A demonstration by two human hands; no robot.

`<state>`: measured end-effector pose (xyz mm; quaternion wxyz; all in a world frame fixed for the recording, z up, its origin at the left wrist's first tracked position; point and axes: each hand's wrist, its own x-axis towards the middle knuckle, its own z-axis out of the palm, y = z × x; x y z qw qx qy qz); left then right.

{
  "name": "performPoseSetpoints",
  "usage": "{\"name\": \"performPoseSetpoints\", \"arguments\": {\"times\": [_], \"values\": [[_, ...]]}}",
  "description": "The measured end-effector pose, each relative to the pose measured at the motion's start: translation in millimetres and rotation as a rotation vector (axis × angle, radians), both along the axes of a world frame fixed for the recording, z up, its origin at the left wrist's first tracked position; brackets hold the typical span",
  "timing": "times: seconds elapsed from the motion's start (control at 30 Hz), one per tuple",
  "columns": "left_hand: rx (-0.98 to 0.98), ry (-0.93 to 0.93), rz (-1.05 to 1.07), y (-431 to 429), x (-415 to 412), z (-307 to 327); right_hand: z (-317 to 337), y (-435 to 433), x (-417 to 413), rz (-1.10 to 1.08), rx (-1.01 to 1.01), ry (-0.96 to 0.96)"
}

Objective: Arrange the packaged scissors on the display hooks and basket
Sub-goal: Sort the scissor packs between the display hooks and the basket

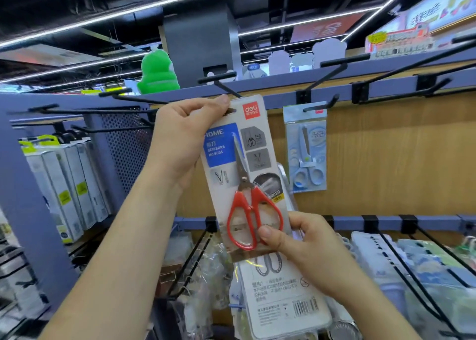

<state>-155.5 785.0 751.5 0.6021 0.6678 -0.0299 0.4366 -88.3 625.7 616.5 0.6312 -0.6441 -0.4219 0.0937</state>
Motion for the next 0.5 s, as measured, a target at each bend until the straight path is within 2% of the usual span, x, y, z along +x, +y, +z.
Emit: {"name": "performPoseSetpoints", "arguments": {"times": [0.27, 0.37, 0.5], "values": [[-0.064, 0.042, 0.001, 22.3, 30.3, -16.3, -5.0, -4.0, 0.2, 0.049, -0.087, 0.106], [-0.017, 0.131, -0.011, 27.6, 34.5, -36.4, -8.0, 1.2, 5.8, -0.075, -0.067, 0.127], [0.06, 0.158, 0.255, 34.7, 51.7, -50.6, -13.7, 0.8, 18.0, -0.364, -0.126, -0.018]]}}
